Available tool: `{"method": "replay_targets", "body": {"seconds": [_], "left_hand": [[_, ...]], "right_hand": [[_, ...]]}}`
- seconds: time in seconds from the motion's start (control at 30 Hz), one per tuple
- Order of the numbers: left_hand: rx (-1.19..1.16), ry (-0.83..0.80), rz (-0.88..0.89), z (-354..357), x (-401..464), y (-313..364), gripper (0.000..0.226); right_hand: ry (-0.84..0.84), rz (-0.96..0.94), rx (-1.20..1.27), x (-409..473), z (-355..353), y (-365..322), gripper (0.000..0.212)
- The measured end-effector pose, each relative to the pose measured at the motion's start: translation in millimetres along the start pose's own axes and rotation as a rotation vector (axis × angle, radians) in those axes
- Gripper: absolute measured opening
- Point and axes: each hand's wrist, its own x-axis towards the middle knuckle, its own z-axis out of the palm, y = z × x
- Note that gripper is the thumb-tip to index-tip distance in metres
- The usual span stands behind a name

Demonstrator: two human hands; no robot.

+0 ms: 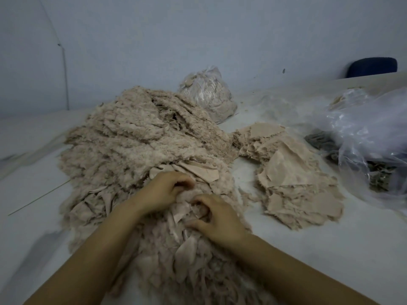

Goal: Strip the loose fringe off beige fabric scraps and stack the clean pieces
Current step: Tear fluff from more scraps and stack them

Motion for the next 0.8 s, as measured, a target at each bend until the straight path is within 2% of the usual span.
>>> {"method": "replay_targets", "body": {"seconds": [0.07,0.17,0.23,0.3,0.37,0.47,0.53,0.63,0.7,0.8], "left_hand": [[-0.009,-0.091,-0.03,-1.3,-4.7,-1.2,0.042],[-0.161,-0.085,-0.046,-0.7,-13.3,0.3,0.049],[-0.313,-0.152,-0.04,-1.3,-22.2,2.0,0.034],[-0.38,-0.367,-0.085,3.2,-30.7,4.0,0.015],[-0.302,-0.472,-0.109,13.8,-35.9,5.8,0.02],[-0.359,-0.342,-0.109,26.0,-36.1,8.7,0.009],[-0.553,-0.26,-0.17,27.1,-36.7,11.8,0.014],[-0.862,-0.25,-0.236,26.5,-36.6,16.9,0.013],[-0.838,-0.212,-0.26,22.8,-35.7,18.0,0.011],[-0.766,-0.231,-0.253,13.9,-38.4,13.5,0.015]], "right_hand": [[-0.014,-0.034,-0.08,3.9,6.3,-4.7,0.044],[0.114,-0.076,0.061,1.3,1.3,-7.2,0.028],[-0.034,-0.115,0.117,-4.8,-6.8,-1.6,0.028],[-0.22,-0.173,0.01,-12.2,-7.3,4.4,0.027],[-0.163,-0.117,0.086,-16.6,-4.4,9.5,0.011],[0.001,0.078,0.446,-17.7,-9.6,11.2,0.018],[0.005,0.123,0.653,-20.1,-14.8,12.6,0.017],[0.015,0.175,0.989,-25.8,-22.1,14.6,0.018],[0.006,0.209,1.081,-29.8,-31.4,18.7,0.021],[-0.092,0.207,1.008,-37.5,-50.8,29.8,0.019]]}}
